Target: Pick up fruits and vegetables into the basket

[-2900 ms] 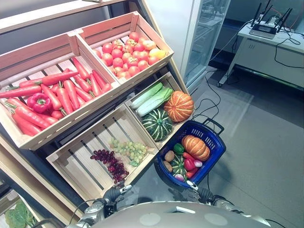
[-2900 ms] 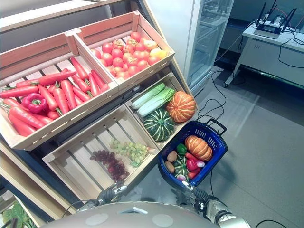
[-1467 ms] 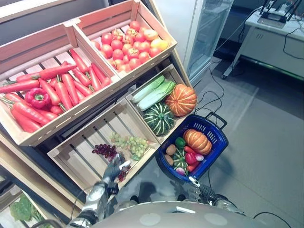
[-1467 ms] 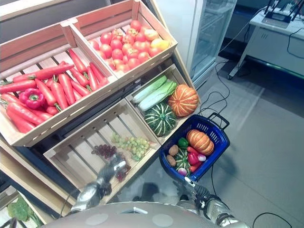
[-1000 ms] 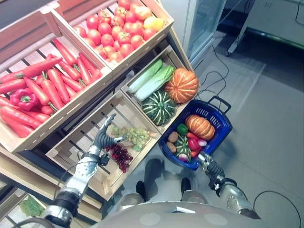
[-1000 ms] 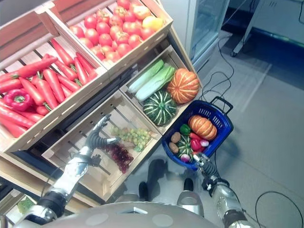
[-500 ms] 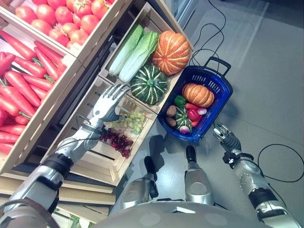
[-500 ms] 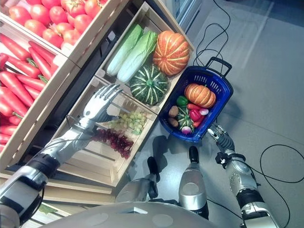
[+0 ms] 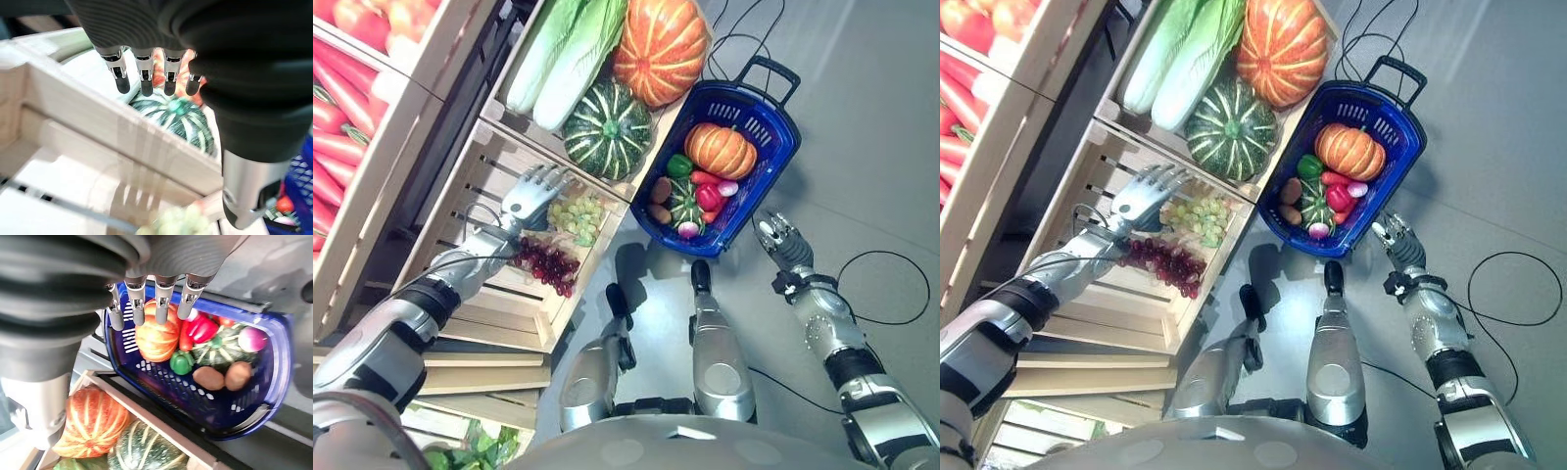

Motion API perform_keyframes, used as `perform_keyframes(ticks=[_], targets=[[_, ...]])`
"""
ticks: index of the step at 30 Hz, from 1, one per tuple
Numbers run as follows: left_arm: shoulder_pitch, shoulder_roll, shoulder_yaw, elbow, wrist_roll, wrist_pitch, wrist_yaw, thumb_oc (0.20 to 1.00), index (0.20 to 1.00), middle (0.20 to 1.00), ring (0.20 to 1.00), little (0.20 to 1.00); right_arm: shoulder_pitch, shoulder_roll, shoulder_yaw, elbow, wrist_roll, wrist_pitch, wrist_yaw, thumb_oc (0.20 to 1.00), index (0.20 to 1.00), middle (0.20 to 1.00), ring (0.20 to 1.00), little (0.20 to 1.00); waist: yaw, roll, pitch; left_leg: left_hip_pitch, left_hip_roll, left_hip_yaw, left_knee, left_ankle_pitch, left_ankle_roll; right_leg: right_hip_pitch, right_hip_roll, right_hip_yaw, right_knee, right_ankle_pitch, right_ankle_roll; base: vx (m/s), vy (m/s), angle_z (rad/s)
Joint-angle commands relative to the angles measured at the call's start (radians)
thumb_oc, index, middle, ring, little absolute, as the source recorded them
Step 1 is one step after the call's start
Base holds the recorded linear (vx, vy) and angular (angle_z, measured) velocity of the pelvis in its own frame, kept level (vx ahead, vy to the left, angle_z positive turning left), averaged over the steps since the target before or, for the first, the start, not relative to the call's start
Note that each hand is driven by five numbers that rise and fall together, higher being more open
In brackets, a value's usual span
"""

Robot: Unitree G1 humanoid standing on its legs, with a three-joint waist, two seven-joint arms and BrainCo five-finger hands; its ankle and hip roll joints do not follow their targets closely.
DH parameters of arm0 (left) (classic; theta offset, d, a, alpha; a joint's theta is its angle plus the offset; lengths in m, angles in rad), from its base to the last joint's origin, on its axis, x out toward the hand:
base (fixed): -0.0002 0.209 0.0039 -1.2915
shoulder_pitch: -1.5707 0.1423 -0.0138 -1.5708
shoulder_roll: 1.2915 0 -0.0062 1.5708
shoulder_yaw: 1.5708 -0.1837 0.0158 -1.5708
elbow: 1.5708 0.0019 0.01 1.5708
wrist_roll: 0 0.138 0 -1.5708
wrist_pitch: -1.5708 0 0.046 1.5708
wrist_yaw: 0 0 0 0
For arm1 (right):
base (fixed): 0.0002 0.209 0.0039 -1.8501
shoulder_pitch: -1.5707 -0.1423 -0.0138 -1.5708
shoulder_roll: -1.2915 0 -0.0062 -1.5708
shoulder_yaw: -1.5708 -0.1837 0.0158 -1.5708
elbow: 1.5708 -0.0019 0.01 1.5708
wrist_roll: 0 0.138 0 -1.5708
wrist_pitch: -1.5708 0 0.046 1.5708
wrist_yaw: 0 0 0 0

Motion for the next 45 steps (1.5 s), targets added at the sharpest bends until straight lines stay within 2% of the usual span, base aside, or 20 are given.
perform_keyframes(ticks=[1,8,20,22,36,45], targets=[[-0.040,0.000,0.028,0.071,-0.029,0.083,-0.008,1.000,1.000,1.000,1.000,1.000,-0.019,-0.002,0.035,-0.087,0.034,-0.064,-0.027,1.000,1.000,1.000,1.000,1.000,-0.008,-0.053,-0.028,-0.154,-0.025,-0.014,0.164,-0.007,0.008,-0.090,-0.011,-0.012,0.152,-0.032,-0.009,-0.05,-0.045,0.02],[-0.078,-0.045,0.047,0.166,-0.078,0.168,-0.019,1.000,1.000,1.000,1.000,1.000,-0.066,0.004,0.039,-0.144,0.027,-0.071,-0.078,1.000,1.000,1.000,1.000,1.000,-0.015,-0.063,0.003,-0.220,-0.022,-0.011,0.200,-0.004,0.005,-0.159,0.005,-0.002,0.196,-0.041,-0.015,-0.04,-0.028,0.00],[-0.123,-0.108,0.104,0.278,-0.215,0.181,-0.024,1.000,1.000,1.000,1.000,1.000,-0.092,0.007,0.035,-0.196,0.019,-0.085,-0.114,1.000,1.000,1.000,1.000,1.000,-0.035,-0.075,0.030,-0.314,-0.013,-0.007,0.262,-0.007,-0.003,-0.262,0.026,0.014,0.269,-0.060,-0.026,-0.01,-0.008,0.00],[-0.130,-0.122,0.113,0.296,-0.277,0.182,-0.025,1.000,1.000,1.000,1.000,1.000,-0.098,0.009,0.037,-0.199,0.014,-0.092,-0.117,1.000,1.000,1.000,1.000,1.000,-0.040,-0.077,0.035,-0.335,-0.009,-0.006,0.277,-0.007,-0.005,-0.282,0.032,0.018,0.282,-0.061,-0.028,-0.01,-0.014,-0.03],[-0.219,-0.143,0.134,0.351,-0.291,0.216,0.022,1.000,1.000,1.000,1.000,1.000,-0.131,0.002,0.043,-0.250,-0.007,-0.101,-0.147,1.000,1.000,1.000,1.000,1.000,-0.068,-0.083,0.056,-0.433,0.009,0.008,0.331,-0.006,-0.016,-0.387,0.054,0.037,0.341,-0.069,-0.036,-0.01,-0.007,-0.02],[-0.258,-0.151,0.134,0.403,-0.246,0.318,0.036,1.000,1.000,1.000,1.000,1.000,-0.150,0.002,0.046,-0.290,-0.005,-0.122,-0.150,1.000,1.000,1.000,1.000,1.000,-0.081,-0.088,0.057,-0.511,0.016,-0.001,0.367,-0.008,-0.020,-0.465,0.072,0.052,0.380,-0.075,-0.042,0.00,-0.002,0.00]])
